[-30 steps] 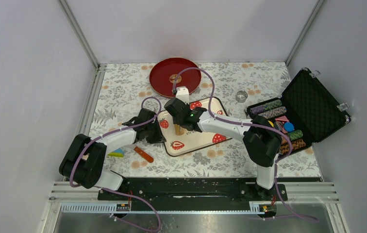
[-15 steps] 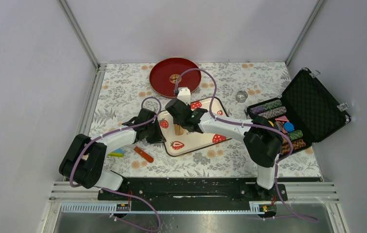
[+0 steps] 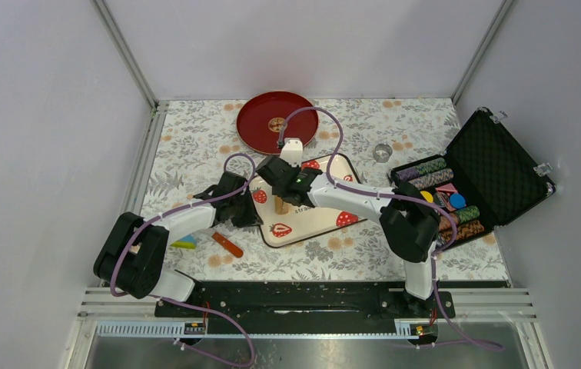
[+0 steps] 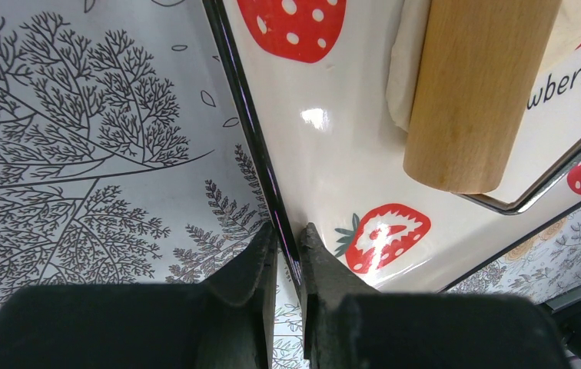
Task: Roll out the dumpling wrappers from the dough
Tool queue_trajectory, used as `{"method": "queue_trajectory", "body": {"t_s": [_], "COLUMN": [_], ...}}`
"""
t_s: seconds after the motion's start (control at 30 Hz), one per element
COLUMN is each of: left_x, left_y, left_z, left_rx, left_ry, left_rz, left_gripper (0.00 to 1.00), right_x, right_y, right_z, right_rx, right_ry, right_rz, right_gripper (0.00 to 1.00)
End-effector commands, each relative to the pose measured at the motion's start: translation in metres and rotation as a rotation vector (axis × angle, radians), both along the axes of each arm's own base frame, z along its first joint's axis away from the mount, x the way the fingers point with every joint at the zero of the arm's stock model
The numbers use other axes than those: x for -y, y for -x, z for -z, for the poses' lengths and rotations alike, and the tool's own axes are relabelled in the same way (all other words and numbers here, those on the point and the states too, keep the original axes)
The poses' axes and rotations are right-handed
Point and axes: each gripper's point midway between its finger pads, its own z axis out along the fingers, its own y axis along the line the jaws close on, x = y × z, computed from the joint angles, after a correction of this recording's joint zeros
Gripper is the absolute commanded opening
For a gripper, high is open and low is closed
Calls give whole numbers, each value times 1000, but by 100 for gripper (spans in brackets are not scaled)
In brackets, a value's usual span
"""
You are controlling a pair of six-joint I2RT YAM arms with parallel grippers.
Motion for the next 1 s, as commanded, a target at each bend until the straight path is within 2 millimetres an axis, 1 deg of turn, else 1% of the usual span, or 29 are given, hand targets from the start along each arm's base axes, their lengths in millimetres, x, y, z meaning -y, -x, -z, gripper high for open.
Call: {"method": "queue_trajectory", "body": {"t_s": [0.0, 0.2, 0.3, 0.43, 0.5, 0.6, 0.67, 0.9, 0.97], "left_x": [-14, -14, -14, -14, -14, -14, -14, -14, -14], "left_y": [23, 23, 23, 23, 23, 23, 23, 23, 23], "left_z": [20, 20, 20, 20, 21, 20, 21, 20, 20], "left_rx": [-70, -70, -70, -70, -70, -70, -70, -69, -69], "left_ry": [-88, -88, -88, -88, -89, -88, -88, -89, -88], "left_rz": [52, 51, 52, 53, 53, 53, 53, 52, 54], "left_gripper": [0, 0, 0, 0, 0, 0, 0, 0, 0], "right_x": [39, 47, 46, 35, 28, 22, 18, 26, 28], "right_y": [92, 90, 90, 91, 89, 87, 82, 69, 65], "right_z": [125, 124, 122, 118, 112, 98, 85, 33, 15], "right_rx": [-423, -410, -410, -432, -426, -399, -362, -234, -197], "right_ry": [235, 250, 237, 178, 144, 106, 73, 51, 51], "right_rz": [-6, 63, 89, 88, 71, 29, -4, -41, -41], "right_gripper": [0, 0, 0, 0, 0, 0, 0, 0, 0]}}
